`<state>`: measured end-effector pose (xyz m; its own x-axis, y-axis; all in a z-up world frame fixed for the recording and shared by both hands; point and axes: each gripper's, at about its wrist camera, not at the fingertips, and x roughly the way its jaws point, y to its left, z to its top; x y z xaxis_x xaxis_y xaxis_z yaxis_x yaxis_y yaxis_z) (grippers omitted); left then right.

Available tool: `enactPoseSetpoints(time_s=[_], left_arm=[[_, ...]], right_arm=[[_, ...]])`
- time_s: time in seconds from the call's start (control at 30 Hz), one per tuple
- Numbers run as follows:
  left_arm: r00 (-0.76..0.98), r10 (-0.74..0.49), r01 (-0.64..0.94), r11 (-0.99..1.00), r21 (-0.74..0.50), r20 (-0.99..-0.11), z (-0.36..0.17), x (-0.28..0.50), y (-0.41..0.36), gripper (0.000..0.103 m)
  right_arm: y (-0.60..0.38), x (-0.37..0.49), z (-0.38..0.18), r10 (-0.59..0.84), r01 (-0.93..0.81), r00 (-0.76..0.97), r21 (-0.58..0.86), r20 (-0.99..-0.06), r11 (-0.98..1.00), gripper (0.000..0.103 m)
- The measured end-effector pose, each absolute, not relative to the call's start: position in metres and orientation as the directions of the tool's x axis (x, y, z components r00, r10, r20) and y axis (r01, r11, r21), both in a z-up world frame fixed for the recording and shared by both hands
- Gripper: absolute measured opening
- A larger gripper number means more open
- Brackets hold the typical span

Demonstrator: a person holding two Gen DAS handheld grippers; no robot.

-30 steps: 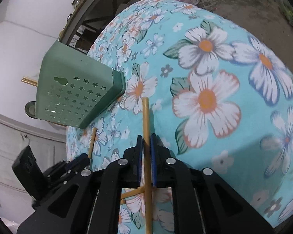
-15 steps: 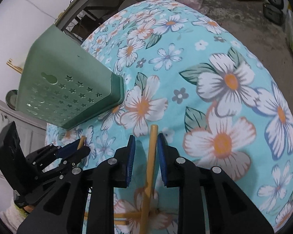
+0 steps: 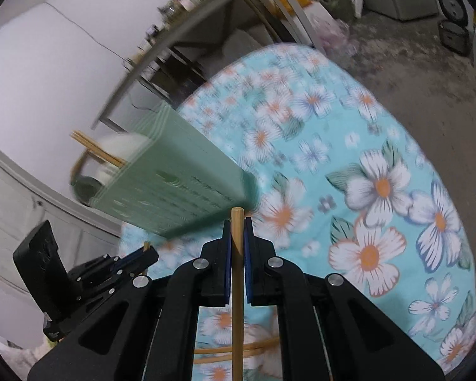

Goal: Organize utensils
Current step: 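Lift both held chopsticks and carry the left one above the caddy, then lower the chopstick into the caddy and open the left gripper while the right holds its chopstick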

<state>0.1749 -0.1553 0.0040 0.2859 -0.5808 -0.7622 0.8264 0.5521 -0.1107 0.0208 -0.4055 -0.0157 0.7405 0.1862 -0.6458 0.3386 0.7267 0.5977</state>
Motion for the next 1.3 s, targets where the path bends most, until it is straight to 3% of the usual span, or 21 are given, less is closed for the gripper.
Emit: enactPoseSetpoints(time_s=[0.23, 0.47, 0.73, 1.0, 1.3], left_arm=[[0.334, -0.699, 0.831, 0.535, -0.153, -0.633, 0.093, 0.17, -0.116, 0.005], [0.45, -0.789, 0.832, 0.541, -0.126, -0.418, 0.181, 0.166, -0.086, 0.005], [0.507, -0.831, 0.833, 0.54, -0.12, -0.228, 0.24, 0.17, -0.087, 0.005], [0.563, -0.797, 0.807, 0.588, -0.066, -0.216, 0.237, 0.183, -0.113, 0.005], [0.572, -0.77, 0.786, 0.613, -0.078, -0.283, 0.199, 0.208, -0.139, 0.005]], right_arm=[[-0.397, 0.009, 0.03, 0.138, 0.281, 0.8, 0.568, -0.584, 0.773, 0.007], [-0.394, 0.003, 0.035, 0.141, 0.276, 0.808, 0.578, -0.573, 0.768, 0.007], [-0.397, 0.0, 0.034, 0.13, 0.289, 0.807, 0.577, -0.576, 0.764, 0.007], [-0.402, -0.006, 0.034, 0.117, 0.303, 0.809, 0.579, -0.576, 0.757, 0.007], [-0.405, -0.006, 0.032, 0.118, 0.308, 0.807, 0.582, -0.579, 0.753, 0.007]])
